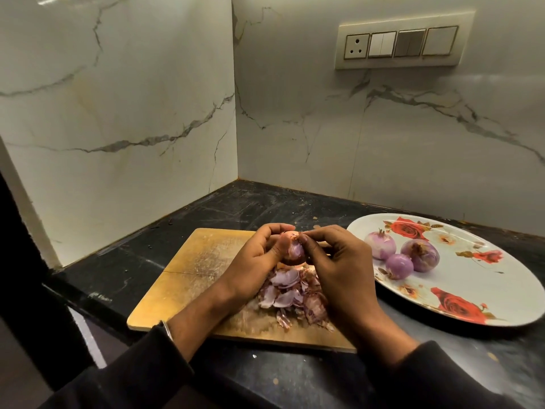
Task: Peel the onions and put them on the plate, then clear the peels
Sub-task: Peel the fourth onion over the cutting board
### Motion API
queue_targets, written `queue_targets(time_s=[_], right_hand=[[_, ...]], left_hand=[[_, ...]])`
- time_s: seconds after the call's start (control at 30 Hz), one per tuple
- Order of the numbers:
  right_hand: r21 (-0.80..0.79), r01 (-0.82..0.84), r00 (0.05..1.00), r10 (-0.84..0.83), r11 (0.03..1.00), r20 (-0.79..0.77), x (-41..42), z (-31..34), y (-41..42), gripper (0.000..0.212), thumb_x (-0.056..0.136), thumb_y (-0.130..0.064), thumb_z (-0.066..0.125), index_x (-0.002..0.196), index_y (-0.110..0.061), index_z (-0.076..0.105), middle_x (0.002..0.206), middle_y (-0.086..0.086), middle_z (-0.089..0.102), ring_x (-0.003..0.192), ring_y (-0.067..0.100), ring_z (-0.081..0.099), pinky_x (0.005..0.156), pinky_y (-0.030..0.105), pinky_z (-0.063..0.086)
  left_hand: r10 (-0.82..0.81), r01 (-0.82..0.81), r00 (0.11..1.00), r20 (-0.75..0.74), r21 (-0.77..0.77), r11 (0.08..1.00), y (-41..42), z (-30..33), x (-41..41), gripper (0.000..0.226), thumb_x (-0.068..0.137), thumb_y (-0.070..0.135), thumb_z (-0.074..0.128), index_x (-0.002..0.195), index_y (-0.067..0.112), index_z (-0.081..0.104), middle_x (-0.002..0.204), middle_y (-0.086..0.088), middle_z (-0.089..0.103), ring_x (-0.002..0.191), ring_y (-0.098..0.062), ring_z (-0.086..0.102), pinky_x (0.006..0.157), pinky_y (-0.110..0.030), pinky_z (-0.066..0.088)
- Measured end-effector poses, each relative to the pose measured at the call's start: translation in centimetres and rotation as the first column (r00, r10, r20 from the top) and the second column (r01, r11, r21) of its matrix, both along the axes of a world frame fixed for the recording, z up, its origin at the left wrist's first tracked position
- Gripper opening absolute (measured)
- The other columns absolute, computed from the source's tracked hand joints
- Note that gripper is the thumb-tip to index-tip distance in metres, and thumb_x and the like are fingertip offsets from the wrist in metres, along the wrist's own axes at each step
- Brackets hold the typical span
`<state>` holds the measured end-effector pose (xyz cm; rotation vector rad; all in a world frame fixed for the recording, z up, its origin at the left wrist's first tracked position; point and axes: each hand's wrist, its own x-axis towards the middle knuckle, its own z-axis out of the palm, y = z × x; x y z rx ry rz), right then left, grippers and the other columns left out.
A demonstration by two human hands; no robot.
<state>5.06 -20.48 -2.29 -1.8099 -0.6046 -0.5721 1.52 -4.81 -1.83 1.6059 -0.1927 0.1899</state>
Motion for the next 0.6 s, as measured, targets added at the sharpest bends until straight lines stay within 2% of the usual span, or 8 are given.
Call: queue_targets(time_s=[0.07, 0.13, 0.27, 0.33, 0.43, 0.6], right_hand=[[-0.006, 0.046, 0.998, -0.046, 0.999, 0.038, 0.0, -0.1, 0.1, 0.008, 0.092, -0.013, 0.072, 0.096, -0.017, 0.078, 0.086, -0.011, 0.070, 0.080, 0.006, 0.067, 0.068, 0.035, 0.059], [-0.017, 0.082, 0.994, -0.080, 0.997, 0.067, -0.1, -0.1, 0.2, 0.008, 0.092, -0.013, 0.072, 0.094, -0.019, 0.076, 0.086, -0.012, 0.068, 0.079, 0.005, 0.066, 0.067, 0.032, 0.058], [-0.015, 0.133, 0.989, -0.132, 0.991, 0.068, -0.1, 0.2, 0.1, 0.023, 0.092, -0.010, 0.072, 0.094, -0.033, 0.066, 0.083, -0.018, 0.063, 0.078, -0.001, 0.064, 0.068, 0.018, 0.055], [0.025, 0.138, 0.990, -0.137, 0.990, -0.013, 0.3, -0.1, 0.2, 0.021, 0.093, -0.010, 0.070, 0.093, -0.031, 0.068, 0.084, -0.015, 0.067, 0.080, 0.003, 0.066, 0.072, 0.024, 0.059], [0.123, 0.150, 0.979, -0.130, 0.981, -0.155, 0.9, -0.3, -0.2, 0.015, 0.094, -0.007, 0.067, 0.099, -0.020, 0.073, 0.088, -0.009, 0.071, 0.083, 0.007, 0.069, 0.074, 0.036, 0.062], [0.000, 0.068, 0.974, -0.067, 0.998, -0.217, 1.0, -0.3, -0.6, 0.029, 0.099, -0.005, 0.052, 0.101, -0.024, 0.074, 0.089, -0.008, 0.072, 0.084, 0.008, 0.067, 0.077, 0.040, 0.060]], left_hand=[[-0.004, 0.002, 0.999, 0.033, 0.048, 0.999, -0.1, 0.0, 0.0, 0.042, 0.089, 0.022, 0.067, 0.129, 0.019, 0.054, 0.121, -0.007, 0.066, 0.108, -0.016, 0.069, 0.084, -0.029, 0.059], [-0.007, 0.004, 0.999, 0.051, 0.068, 0.998, -0.2, 0.1, -0.1, 0.048, 0.085, 0.017, 0.071, 0.129, 0.019, 0.054, 0.122, -0.007, 0.065, 0.108, -0.014, 0.069, 0.083, -0.026, 0.059], [0.010, -0.012, 0.999, 0.051, 0.039, 0.999, -0.1, 0.2, -0.2, 0.053, 0.078, 0.023, 0.074, 0.127, 0.022, 0.054, 0.122, -0.004, 0.065, 0.110, -0.014, 0.068, 0.086, -0.028, 0.058], [0.011, -0.014, 0.998, 0.055, 0.045, 0.999, 0.0, 0.2, -0.2, 0.052, 0.079, 0.021, 0.075, 0.127, 0.022, 0.055, 0.124, -0.004, 0.064, 0.110, -0.014, 0.068, 0.087, -0.028, 0.058], [-0.018, 0.017, 0.999, 0.040, 0.027, 0.999, 0.0, 0.2, -0.2, 0.046, 0.088, 0.010, 0.069, 0.130, 0.022, 0.054, 0.127, -0.003, 0.063, 0.110, -0.015, 0.069, 0.088, -0.029, 0.058], [0.003, -0.003, 1.000, 0.029, -0.005, 1.000, 0.1, 0.2, -0.2, 0.049, 0.093, 0.008, 0.063, 0.137, 0.026, 0.048, 0.126, -0.004, 0.064, 0.113, -0.016, 0.068, 0.095, -0.036, 0.057]])
